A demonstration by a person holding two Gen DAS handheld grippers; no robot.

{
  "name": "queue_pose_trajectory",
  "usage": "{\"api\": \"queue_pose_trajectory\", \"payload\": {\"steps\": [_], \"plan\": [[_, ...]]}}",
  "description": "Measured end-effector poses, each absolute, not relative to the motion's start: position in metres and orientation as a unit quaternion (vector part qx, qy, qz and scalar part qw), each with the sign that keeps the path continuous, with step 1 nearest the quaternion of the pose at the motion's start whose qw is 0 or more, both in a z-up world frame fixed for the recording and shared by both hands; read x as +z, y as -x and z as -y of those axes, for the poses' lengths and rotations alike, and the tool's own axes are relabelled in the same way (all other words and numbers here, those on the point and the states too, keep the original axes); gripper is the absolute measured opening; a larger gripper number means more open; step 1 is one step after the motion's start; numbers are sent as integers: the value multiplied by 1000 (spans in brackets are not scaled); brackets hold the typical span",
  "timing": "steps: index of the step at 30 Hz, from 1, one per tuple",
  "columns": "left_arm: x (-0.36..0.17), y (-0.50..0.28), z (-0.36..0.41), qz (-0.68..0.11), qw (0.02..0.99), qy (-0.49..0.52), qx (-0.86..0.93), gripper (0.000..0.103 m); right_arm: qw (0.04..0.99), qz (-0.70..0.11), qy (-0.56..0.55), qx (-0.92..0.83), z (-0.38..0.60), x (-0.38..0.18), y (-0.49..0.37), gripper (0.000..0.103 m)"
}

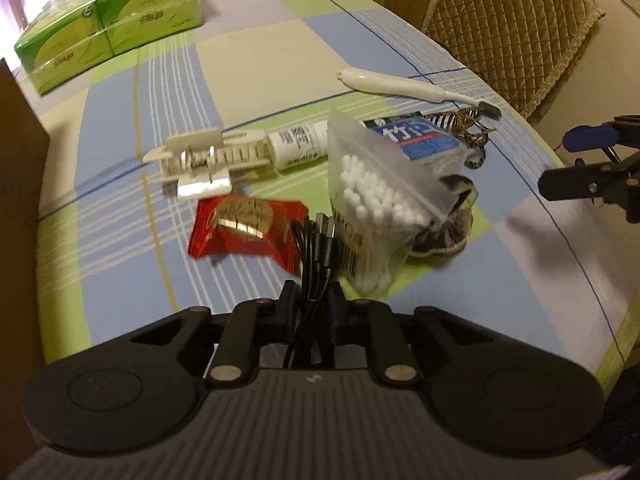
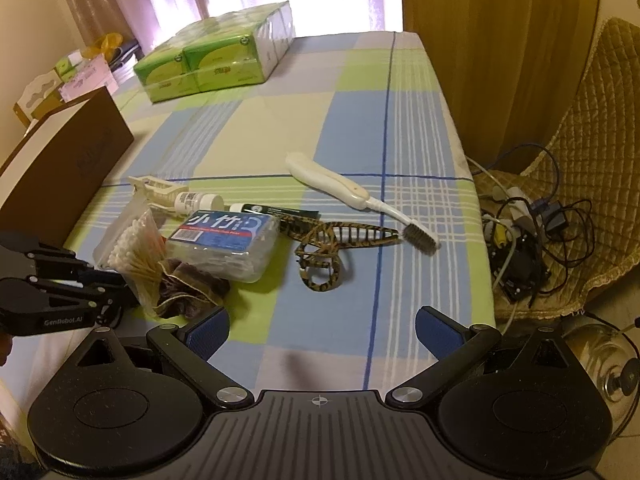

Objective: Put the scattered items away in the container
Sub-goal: 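Grasp the black USB cable with the left tool while the right tool grasps the hair claw clip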

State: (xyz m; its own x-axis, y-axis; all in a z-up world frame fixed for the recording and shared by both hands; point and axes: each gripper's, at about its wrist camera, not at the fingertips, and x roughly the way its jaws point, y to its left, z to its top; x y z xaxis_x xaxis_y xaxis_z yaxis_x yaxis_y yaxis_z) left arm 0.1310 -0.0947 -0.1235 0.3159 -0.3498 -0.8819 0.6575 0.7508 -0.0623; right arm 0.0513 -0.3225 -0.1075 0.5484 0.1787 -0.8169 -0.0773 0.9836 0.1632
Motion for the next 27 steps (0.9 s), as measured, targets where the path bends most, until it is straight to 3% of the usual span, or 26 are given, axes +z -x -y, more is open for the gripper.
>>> {"api": "queue_pose_trajectory", "payload": {"steps": [3,4,5,12,15,23,25,27], "plan": [[-122,-123,86,-500,798,-150,-302,12,879,-467,-50,78,319,-108,-52,102],[-122,-121,83,-502,799,-147,-296,12,880,-466,-48,78,318,-109,-53,86],[-122,-119,78,-505,801,-142,-288,12,879,-467,-49,82,317,-110,-54,79],[-112,-122,56,-502,823,-116,-240,12,884,-460,-54,66,319,-119,-68,77],[-110,-124,57,-497,828,-112,-234,12,888,-453,-51,62,318,-123,-78,61],[-111,-123,64,-499,828,-113,-232,12,891,-449,-55,50,313,-136,-102,61],[-111,-123,63,-500,827,-113,-231,12,890,-451,-55,46,313,-140,-105,44],[-111,-121,63,-500,827,-114,-230,12,889,-452,-61,47,315,-143,-106,42]]}}
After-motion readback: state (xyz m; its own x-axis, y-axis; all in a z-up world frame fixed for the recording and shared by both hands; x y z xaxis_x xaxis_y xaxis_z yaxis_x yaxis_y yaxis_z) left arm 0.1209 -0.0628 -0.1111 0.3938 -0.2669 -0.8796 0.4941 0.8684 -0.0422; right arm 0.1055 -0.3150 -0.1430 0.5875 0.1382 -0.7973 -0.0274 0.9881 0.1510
